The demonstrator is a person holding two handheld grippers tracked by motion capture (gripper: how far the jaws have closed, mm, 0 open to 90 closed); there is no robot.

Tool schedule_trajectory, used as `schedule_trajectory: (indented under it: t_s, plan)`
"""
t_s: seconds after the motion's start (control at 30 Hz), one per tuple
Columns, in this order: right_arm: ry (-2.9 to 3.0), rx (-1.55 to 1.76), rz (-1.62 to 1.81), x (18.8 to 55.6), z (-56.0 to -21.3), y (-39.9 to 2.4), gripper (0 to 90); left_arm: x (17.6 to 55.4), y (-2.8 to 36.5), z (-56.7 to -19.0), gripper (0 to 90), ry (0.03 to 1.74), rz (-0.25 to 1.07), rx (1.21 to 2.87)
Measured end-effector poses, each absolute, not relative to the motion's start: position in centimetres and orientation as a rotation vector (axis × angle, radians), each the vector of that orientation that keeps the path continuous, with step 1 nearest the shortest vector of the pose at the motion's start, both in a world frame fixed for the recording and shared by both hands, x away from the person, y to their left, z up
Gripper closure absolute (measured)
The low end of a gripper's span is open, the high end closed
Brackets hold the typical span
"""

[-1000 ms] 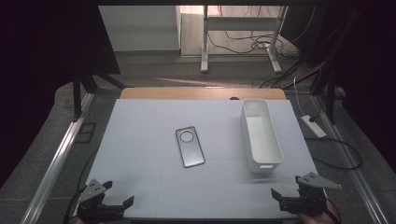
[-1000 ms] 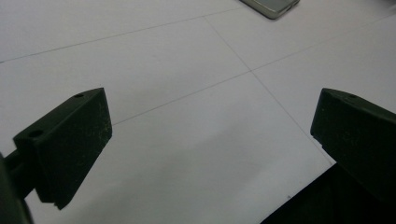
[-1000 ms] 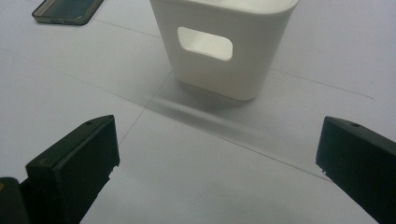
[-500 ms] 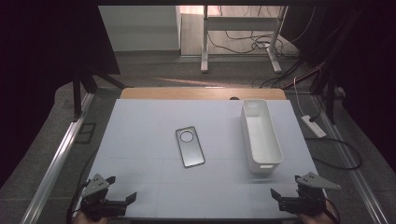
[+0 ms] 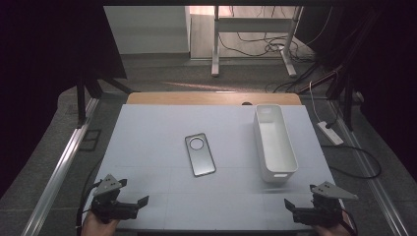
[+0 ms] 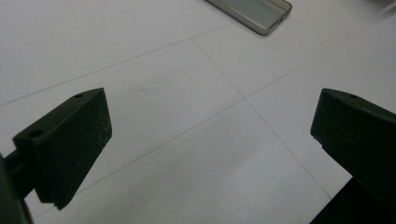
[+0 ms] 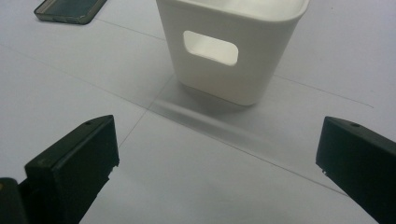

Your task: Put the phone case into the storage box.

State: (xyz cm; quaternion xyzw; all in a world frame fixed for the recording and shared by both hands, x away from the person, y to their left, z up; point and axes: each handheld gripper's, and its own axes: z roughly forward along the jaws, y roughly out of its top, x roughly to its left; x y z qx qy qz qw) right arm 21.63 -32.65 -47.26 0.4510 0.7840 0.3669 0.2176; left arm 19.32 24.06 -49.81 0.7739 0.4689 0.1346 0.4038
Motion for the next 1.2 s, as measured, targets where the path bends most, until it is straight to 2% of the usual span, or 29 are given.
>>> schedule_trajectory:
  t_s: [1.2]
  plan:
    - [2.184, 1.242, 1.01, 21.7, -47.3, -32.5, 0.0, 24.8, 20.5, -48.2, 0.0, 1.109, 0.318, 2.042]
